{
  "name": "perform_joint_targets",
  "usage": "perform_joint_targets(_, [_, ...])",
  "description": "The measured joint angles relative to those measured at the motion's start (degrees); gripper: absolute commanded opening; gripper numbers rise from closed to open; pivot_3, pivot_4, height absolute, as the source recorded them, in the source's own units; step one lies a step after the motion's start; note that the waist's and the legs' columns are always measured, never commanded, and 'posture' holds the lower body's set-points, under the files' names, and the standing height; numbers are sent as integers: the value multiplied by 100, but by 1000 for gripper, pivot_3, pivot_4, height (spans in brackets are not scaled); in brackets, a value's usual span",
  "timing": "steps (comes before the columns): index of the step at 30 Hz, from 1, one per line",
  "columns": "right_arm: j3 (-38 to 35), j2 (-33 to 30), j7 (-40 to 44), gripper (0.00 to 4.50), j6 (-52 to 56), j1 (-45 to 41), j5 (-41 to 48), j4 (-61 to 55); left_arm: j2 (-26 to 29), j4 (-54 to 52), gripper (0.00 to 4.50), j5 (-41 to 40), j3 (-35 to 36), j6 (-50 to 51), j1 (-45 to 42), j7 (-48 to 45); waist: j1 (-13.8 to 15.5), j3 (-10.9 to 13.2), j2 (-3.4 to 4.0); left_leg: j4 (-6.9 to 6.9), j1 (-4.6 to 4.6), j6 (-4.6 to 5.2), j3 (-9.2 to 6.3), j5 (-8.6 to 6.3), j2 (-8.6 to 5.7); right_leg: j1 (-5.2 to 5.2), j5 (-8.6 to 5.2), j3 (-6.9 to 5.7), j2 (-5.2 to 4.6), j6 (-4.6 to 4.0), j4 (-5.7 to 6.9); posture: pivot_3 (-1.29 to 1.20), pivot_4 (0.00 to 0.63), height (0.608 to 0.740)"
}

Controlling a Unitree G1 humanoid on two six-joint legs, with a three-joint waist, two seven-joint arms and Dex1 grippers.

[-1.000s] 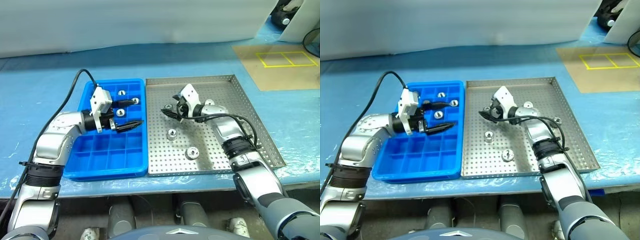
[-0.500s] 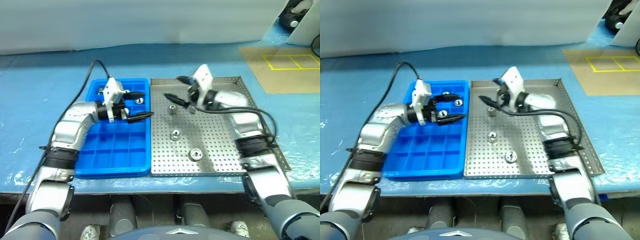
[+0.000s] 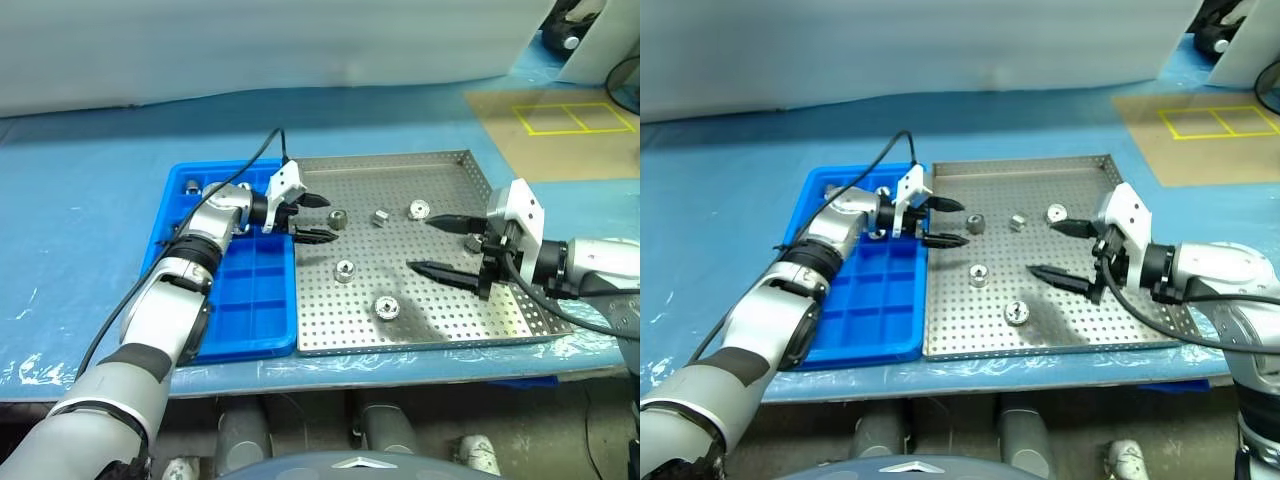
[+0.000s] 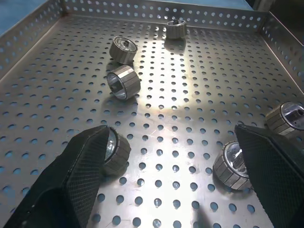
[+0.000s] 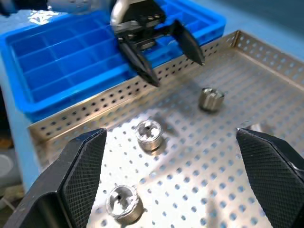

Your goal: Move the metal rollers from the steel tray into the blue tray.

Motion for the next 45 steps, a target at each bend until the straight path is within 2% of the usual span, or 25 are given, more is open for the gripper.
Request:
perform_joint_targets(4, [-241,1,-392,4493,166,87,264,-447,-233,753,4460,590,-53,-521,-335,1013,-91,1,-2,18,-3,1,-7,0,-1,7,2,0,1,3,2,-576,150,740])
perform_joint_targets(9, [-300,18,-833,4493,284,307,460,-703,-493,1046,4460,866,46,-631,-491,1629,-126,1,-2,28,-12,15,-7,-9,-4,7,2,4,-1,4,-3,-600,150,740])
perform_joint_targets(17, [-340,-37,-1201,4493,292,436,539,-791,-585,1162,4460,1329,0,-647,-531,1790,-152,1,-2,23,-16,21,-9,-13,-6,7,2,2,-2,4,-14,-617,150,740])
perform_joint_targets(20, [-340,-43,-1294,4493,280,436,537,-791,-599,1201,4460,1681,-122,-625,-594,2424,-183,1,-2,27,-16,21,-10,-13,-6,9,1,1,-2,6,-12,-625,150,740])
perform_joint_targets(24, [-340,-44,-1404,4493,273,484,539,-799,-649,1221,4460,1871,-131,-525,-622,2690,-211,-1,0,36,-14,28,-11,-17,-14,17,-21,0,-12,43,-13,-633,150,740])
perform_joint_targets(32, [-340,-44,-1580,4493,241,613,526,-856,-769,1218,4460,1971,-87,-234,-662,2572,-266,-8,6,47,-15,74,-11,-44,-86,31,-35,-1,-85,68,-18,-648,150,740])
perform_joint_targets(35, [-340,-44,-1645,4500,228,615,523,-860,-771,1205,3910,1981,-54,-167,-666,2415,-281,-12,6,49,-18,87,-10,-52,-91,37,-37,-1,-90,70,-32,-647,150,740])
perform_joint_targets(38, [-338,-44,-1674,4500,203,615,499,-860,-758,1184,2924,1993,-46,-131,-668,2250,-289,-15,8,44,-18,88,-10,-53,-89,38,-37,-1,-90,70,-35,-642,150,740])
perform_joint_targets(44, [-318,-50,-1752,4500,133,608,413,-858,-769,1171,2924,2083,-52,-59,-672,2358,-300,-19,14,44,-18,88,-12,-53,-90,39,-44,-2,-90,83,-34,-637,150,740])
perform_joint_targets(45, [-314,-53,-1760,4500,126,602,406,-855,-764,1171,2592,2098,-55,-60,-672,2343,-312,-19,14,45,-18,88,-12,-53,-91,39,-45,-2,-90,84,-34,-636,150,740])
